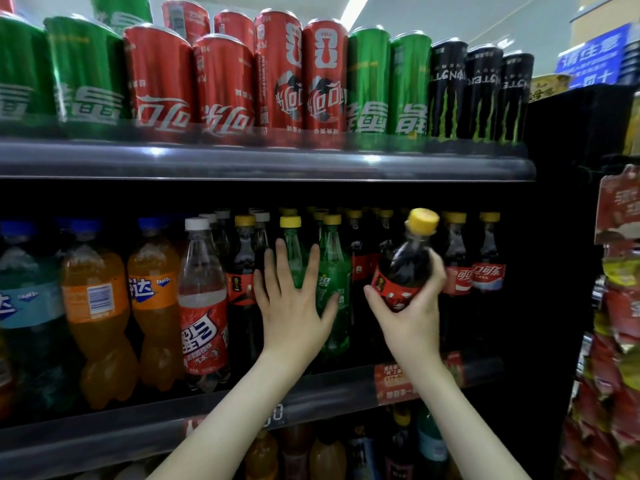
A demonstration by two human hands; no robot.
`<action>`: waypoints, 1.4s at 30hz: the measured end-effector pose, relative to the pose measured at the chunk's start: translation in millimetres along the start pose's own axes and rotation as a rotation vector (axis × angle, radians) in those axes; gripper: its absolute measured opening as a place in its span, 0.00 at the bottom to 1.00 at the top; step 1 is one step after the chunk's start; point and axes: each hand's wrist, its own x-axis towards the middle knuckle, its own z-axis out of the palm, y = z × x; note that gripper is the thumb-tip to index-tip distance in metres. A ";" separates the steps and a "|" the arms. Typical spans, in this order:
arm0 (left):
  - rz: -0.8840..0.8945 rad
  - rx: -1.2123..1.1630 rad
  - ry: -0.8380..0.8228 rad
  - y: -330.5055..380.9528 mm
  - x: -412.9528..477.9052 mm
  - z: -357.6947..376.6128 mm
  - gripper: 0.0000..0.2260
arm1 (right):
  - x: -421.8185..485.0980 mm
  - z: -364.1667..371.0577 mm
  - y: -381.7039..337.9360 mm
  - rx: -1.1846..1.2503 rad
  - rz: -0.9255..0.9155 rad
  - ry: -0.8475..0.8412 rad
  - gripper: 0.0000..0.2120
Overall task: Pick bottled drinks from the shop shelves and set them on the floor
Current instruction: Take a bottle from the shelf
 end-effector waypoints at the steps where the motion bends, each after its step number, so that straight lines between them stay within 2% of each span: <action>1: 0.003 -0.002 0.001 0.8 0.1 0.9 0.35 | 0.6 3.6 6.2 -0.037 0.015 -0.039 0.43; 8: 0.015 0.008 0.012 -0.3 -0.4 2.5 0.37 | 6.8 32.2 20.7 -0.231 0.056 -0.128 0.46; 14: 0.067 -0.102 -0.005 -9.0 -7.9 2.1 0.35 | 0.2 38.7 21.3 -0.247 0.095 -0.165 0.48; 21: 0.104 -0.159 -0.061 -13.7 -32.8 1.9 0.37 | -21.1 34.9 27.3 -0.393 0.055 -0.259 0.50; 26: 0.122 -0.197 -0.073 -4.4 -62.0 -3.6 0.33 | -46.0 23.2 26.6 -0.516 0.037 -0.204 0.41; 29: 0.272 -0.277 -0.102 7.4 -120.2 2.0 0.27 | -88.5 -8.0 40.4 -0.518 -0.095 -0.146 0.31; 32: 0.376 -0.365 -0.178 16.5 -189.5 13.1 0.26 | -150.2 -51.3 70.3 -0.585 -0.188 -0.215 0.27; 33: 0.389 -0.377 -0.208 18.5 -209.1 19.0 0.26 | -167.8 -64.2 81.7 -0.605 -0.160 -0.261 0.28; 35: 0.389 -0.339 -0.293 23.4 -241.8 34.2 0.27 | -192.0 -85.8 107.2 -0.638 0.023 -0.360 0.32; 39: 0.327 -0.124 -0.531 33.6 -274.8 64.1 0.35 | -207.8 -99.8 145.2 -0.594 0.370 -0.563 0.30; 42: 0.198 0.028 -0.619 33.7 -279.5 85.5 0.38 | -217.7 -89.4 163.0 -0.509 0.415 -0.711 0.30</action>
